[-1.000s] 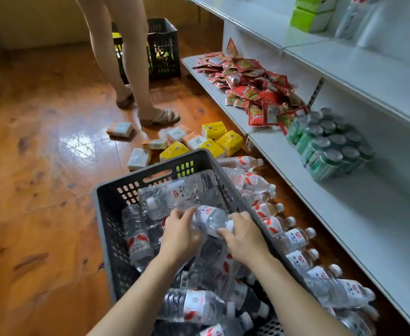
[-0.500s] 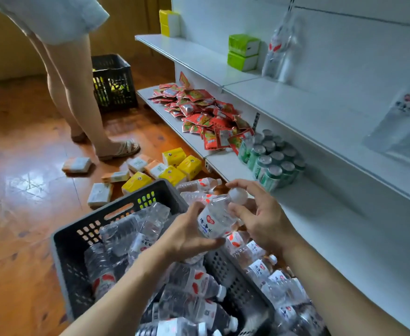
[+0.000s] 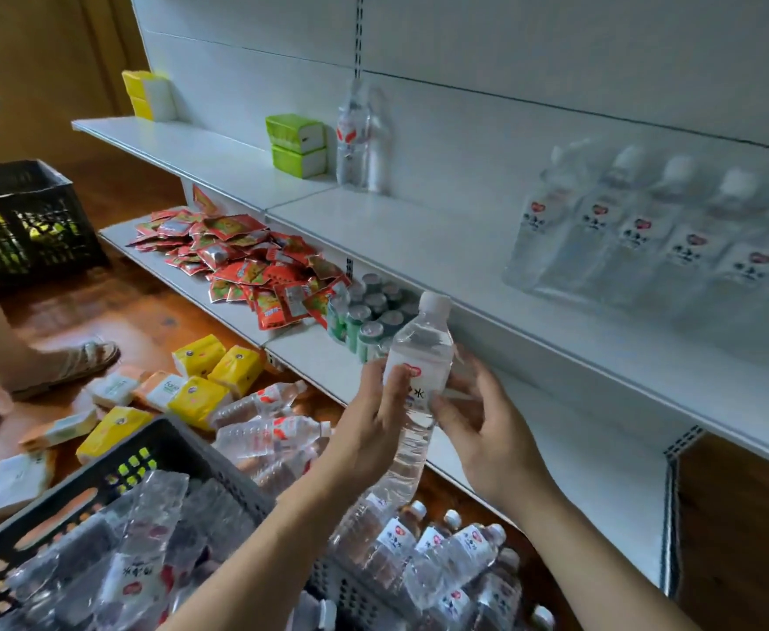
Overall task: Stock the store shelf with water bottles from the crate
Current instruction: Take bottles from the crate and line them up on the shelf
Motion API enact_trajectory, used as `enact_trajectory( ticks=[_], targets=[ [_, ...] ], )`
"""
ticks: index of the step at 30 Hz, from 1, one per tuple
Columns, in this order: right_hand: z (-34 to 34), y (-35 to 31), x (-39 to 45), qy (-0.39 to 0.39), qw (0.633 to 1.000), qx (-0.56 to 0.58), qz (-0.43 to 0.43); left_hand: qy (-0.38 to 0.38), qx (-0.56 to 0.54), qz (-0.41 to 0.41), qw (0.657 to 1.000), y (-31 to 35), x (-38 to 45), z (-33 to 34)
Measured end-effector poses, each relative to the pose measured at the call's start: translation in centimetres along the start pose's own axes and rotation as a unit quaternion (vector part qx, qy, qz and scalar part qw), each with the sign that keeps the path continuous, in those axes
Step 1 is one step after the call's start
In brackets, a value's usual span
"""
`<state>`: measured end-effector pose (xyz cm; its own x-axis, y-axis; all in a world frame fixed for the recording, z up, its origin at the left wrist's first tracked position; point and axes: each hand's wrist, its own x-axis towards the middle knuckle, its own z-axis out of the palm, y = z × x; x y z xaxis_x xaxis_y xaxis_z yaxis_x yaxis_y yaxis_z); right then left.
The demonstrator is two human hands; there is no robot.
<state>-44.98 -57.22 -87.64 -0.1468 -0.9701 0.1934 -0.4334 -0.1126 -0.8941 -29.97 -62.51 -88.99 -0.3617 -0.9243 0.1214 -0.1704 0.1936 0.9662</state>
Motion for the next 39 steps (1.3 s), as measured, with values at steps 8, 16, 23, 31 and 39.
enact_trajectory(
  ticks=[8,16,23,31,39],
  targets=[
    [-4.5,0.5,0.3,0.076,0.994,-0.082,0.018,-0.032,-0.04,0.048,0.998,5.5,5.9,6.1],
    [-10.5,1.8,5.7,0.188,0.976,-0.11,-0.004,-0.043,-0.036,0.119,0.991,9.8,12.3,10.8],
    [-13.7,5.5,11.1,0.246,0.96,-0.138,0.006,-0.05,0.014,0.143,0.988,7.7,18.3,12.7],
    [-14.6,9.0,16.3,0.294,0.941,-0.168,0.011,-0.051,0.128,0.098,0.986,4.0,23.0,14.2],
    [-14.7,10.4,18.9,0.31,0.925,-0.219,0.012,-0.03,0.212,0.129,0.968,1.2,23.4,14.9]
  ],
)
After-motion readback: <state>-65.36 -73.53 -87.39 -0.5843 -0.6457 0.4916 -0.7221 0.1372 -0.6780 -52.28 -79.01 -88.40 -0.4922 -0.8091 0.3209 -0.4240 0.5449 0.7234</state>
